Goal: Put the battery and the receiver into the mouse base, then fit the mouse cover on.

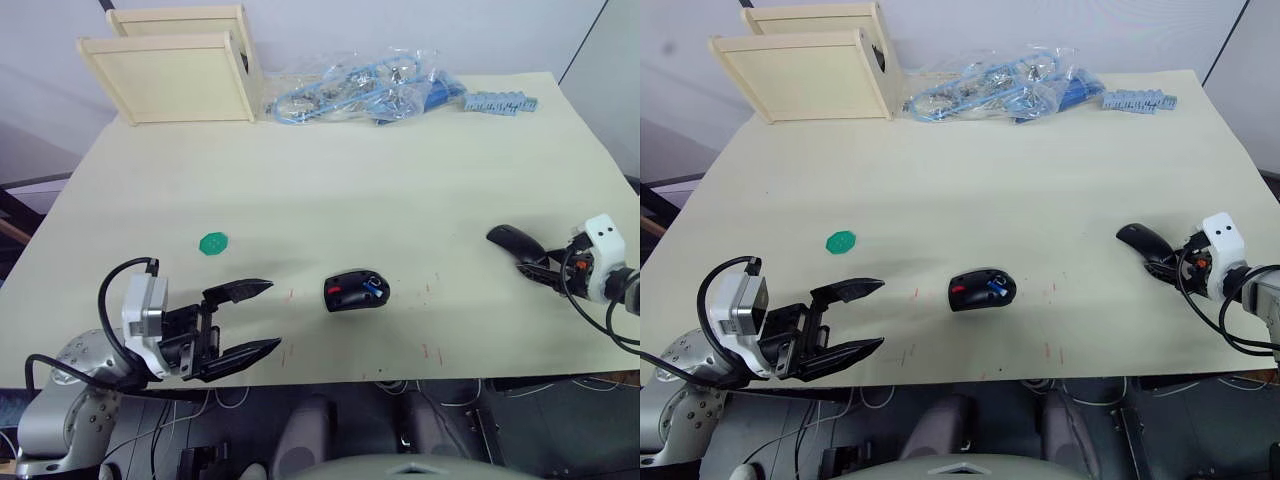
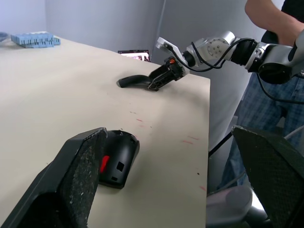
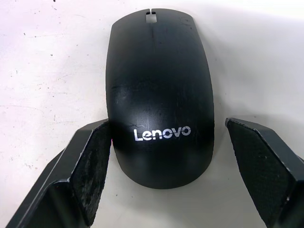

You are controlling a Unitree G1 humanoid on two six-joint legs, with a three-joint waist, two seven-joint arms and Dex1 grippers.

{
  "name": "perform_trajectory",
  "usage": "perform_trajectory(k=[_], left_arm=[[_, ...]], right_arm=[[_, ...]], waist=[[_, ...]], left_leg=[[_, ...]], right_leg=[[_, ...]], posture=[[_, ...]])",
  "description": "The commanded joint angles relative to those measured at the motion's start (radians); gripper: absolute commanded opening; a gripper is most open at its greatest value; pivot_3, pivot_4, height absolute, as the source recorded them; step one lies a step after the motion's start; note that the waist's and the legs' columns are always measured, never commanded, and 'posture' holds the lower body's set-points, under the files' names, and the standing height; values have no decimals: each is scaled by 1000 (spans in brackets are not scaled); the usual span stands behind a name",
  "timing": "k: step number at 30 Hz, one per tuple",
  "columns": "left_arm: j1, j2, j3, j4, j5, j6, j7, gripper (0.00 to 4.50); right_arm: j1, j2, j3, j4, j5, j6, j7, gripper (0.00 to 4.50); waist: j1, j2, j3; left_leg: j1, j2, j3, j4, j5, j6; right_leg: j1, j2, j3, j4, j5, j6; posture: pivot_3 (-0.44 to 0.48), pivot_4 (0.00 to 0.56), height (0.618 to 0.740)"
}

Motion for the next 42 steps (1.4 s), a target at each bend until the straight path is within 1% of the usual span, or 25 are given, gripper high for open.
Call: perform_trajectory(k=[1, 7, 9, 10, 27, 42], left_arm=[[-3, 14, 1, -34, -15, -1, 7, 4500], [-8, 15, -3, -32, -13, 0, 10, 4500], [-10, 16, -3, -30, -13, 1, 9, 4500], [-12, 16, -4, -29, -14, 2, 11, 4500], [-29, 18, -20, -54, -21, 26, 43, 4500], [-33, 14, -27, -54, -19, 28, 46, 4500]], right_arm=[[4, -9, -24, -21, 4, -20, 6, 3975], [2, -7, -23, -21, 5, -19, 7, 3975], [3, -7, -22, -25, 6, -18, 7, 3369], [3, -7, -22, -27, 6, -17, 6, 3311], [9, -13, -32, -49, 12, -9, 6, 3311], [17, -18, -36, -64, 12, 2, 6, 3311]], waist=[[0, 0, 0], [0, 0, 0], [0, 0, 0], [0, 0, 0], [0, 0, 0], [0, 0, 0]], left_leg=[[0, 0, 0, 0, 0, 0], [0, 0, 0, 0, 0, 0], [0, 0, 0, 0, 0, 0], [0, 0, 0, 0, 0, 0], [0, 0, 0, 0, 0, 0], [0, 0, 0, 0, 0, 0]], right_leg=[[0, 0, 0, 0, 0, 0], [0, 0, 0, 0, 0, 0], [0, 0, 0, 0, 0, 0], [0, 0, 0, 0, 0, 0], [0, 0, 0, 0, 0, 0], [0, 0, 0, 0, 0, 0]], posture=[[0, 150, 740], [0, 150, 740], [0, 150, 740], [0, 150, 740], [0, 150, 740], [0, 150, 740]])
